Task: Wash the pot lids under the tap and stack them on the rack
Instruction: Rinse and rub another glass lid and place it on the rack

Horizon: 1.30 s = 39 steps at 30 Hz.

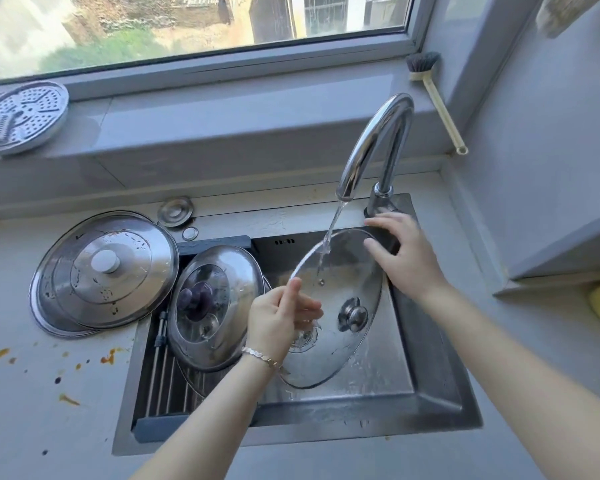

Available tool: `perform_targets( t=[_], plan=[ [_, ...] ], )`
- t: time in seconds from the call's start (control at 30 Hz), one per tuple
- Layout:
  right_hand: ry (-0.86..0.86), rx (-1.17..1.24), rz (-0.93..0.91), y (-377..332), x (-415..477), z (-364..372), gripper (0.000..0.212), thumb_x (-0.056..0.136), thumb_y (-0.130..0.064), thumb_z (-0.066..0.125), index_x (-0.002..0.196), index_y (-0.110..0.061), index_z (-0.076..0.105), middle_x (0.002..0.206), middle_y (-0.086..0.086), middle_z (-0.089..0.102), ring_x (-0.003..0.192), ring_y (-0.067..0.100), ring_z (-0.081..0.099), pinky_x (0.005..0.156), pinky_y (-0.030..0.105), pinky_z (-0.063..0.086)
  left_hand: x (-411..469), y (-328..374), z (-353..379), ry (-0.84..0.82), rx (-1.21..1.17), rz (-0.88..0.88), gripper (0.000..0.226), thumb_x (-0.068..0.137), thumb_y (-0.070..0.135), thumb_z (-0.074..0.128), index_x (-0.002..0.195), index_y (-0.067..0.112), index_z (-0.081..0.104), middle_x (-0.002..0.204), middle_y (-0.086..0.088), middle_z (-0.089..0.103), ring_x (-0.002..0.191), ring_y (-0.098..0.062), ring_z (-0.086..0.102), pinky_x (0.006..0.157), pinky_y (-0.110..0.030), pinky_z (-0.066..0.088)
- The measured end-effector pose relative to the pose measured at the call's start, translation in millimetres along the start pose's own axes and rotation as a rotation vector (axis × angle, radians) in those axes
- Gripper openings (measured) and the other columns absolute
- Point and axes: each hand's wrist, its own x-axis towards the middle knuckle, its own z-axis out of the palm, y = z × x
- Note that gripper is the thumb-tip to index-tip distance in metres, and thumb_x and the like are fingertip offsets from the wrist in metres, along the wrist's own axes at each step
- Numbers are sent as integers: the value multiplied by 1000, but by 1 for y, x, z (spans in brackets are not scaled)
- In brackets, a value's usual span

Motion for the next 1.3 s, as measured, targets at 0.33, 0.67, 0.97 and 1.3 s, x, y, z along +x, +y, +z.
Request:
perform_targets(
  t=[0.33,0.67,0.97,1.3],
  plan=[
    [95,575,902,50,-23,24,43,99,-43,34,81,-11,56,38,3,55,43,16,56,52,25,51,4,-33,-9,268,-834,-532,50,94,49,31,75,6,49,55,-7,70,49,-15,69,42,-21,54],
    [71,376,316,38,6,6,40,95,-40,42,68,-13,53,34,0,53,34,7,54,40,15,45,6,-51,-3,212,-770,-662,46,90,56,39,71,16,51,60,-1,65,60,-15,61,62,-29,50],
    [-186,348,725,94,-15,54,38,96,-31,47,111,0,61,83,13,68,74,20,65,72,32,54,5,3,-30,267,-339,-210,33,96,28,43,70,8,49,60,-3,72,52,-12,69,48,-21,56],
    [202,464,780,47,56,36,23,90,-8,44,109,-2,55,87,1,49,92,22,45,101,42,41,5,20,-15,295,-91,-138,34,92,25,52,70,1,55,68,-14,68,47,-10,66,42,-18,51]
  ],
)
